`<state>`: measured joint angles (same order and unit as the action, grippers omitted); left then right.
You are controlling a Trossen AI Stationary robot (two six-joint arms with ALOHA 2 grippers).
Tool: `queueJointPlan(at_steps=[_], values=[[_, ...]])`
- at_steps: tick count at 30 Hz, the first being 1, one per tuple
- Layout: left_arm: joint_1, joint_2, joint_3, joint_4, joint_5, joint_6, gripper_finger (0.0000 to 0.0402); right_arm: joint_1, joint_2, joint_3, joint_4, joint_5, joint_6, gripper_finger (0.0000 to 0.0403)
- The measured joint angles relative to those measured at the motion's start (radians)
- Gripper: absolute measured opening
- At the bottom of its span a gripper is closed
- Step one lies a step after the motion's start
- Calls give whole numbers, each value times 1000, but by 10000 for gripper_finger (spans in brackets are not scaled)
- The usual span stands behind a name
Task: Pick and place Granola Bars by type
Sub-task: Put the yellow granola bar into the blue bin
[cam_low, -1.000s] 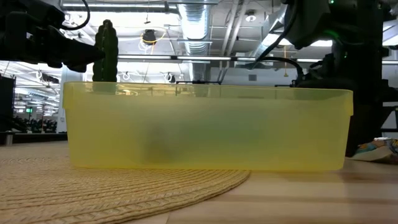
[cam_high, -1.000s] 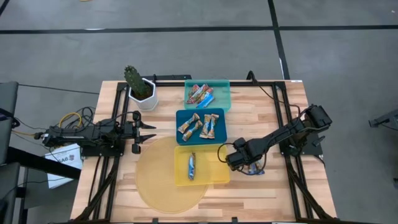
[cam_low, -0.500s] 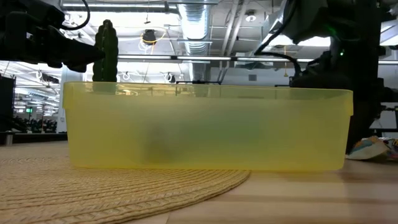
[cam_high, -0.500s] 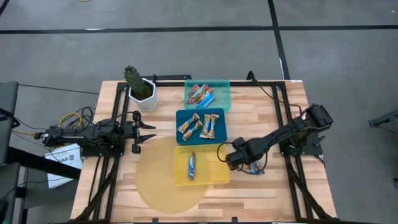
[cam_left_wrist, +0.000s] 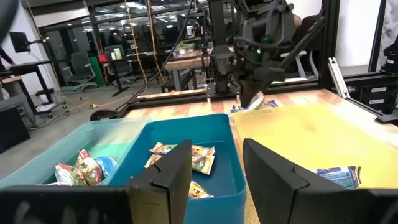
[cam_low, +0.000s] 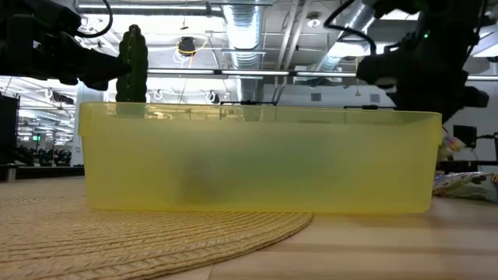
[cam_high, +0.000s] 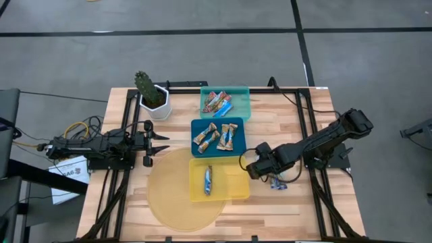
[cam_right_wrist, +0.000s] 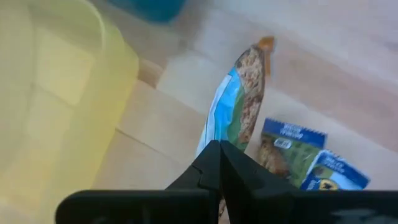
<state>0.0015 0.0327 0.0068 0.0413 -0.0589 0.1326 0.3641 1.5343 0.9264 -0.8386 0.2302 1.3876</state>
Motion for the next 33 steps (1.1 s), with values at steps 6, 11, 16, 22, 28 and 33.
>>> queueJointPlan(at_steps=[6,11,16,22,28,33], values=[[0,0,0,0,0,2,137,-13,-46,0,-23,55,0,0],[0,0,0,0,0,5,137,-14,-47,1,-28,58,-4,0],[0,0,0,0,0,-1,137,-14,-29,2,-17,19,-6,0],[0,0,0,0,0,0,137,-14,-24,2,-12,8,-9,0],[0,0,0,0,0,1,137,-14,-24,2,-31,8,-51,2],[0,0,0,0,0,2,137,-14,-2,0,-46,6,-102,49]])
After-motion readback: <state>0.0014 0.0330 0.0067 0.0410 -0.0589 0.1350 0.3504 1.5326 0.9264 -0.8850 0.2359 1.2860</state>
